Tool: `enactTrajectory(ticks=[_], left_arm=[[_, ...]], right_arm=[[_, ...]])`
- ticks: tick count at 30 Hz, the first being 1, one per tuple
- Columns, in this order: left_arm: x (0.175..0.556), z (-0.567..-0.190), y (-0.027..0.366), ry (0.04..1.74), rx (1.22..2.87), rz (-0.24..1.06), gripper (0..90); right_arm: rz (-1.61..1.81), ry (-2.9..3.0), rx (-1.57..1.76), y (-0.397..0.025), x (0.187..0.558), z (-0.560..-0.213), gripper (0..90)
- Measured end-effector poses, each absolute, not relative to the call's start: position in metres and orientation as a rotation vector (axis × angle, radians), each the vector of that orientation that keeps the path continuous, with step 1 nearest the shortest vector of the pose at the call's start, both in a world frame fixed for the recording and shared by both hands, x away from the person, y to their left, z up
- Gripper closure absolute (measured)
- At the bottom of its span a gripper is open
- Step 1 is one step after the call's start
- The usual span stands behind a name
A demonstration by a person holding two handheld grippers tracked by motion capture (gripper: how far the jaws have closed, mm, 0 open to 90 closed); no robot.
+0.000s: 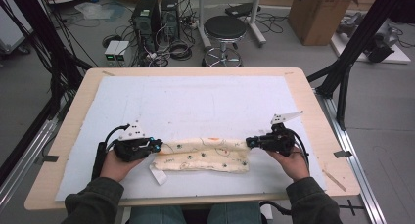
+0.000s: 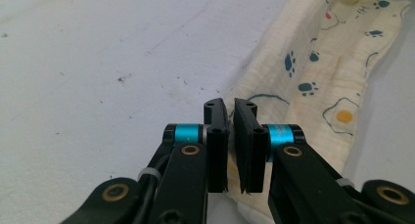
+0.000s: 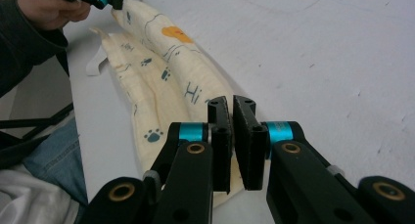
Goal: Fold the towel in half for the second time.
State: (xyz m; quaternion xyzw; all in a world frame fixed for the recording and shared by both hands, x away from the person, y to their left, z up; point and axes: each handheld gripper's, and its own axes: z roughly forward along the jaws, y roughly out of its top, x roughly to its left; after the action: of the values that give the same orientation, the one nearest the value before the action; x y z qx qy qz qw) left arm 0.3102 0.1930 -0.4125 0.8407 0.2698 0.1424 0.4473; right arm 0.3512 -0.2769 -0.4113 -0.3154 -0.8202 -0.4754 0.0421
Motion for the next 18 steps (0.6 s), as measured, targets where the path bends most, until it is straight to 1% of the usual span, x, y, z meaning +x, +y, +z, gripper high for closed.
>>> enactTrajectory(ticks=[7,18], left_arm=[[0.303,-0.413,0.193,0.63,2.115,0.349,83.3],[0.291,-0.42,0.195,0.629,2.125,0.324,82.0]], right_arm=[[-1.433,-2.527,-0.938,-0.277,0.344,-0.414,85.8],[-1.385,-2.544,-0.886,-0.273,0.331,-0.416,85.4]])
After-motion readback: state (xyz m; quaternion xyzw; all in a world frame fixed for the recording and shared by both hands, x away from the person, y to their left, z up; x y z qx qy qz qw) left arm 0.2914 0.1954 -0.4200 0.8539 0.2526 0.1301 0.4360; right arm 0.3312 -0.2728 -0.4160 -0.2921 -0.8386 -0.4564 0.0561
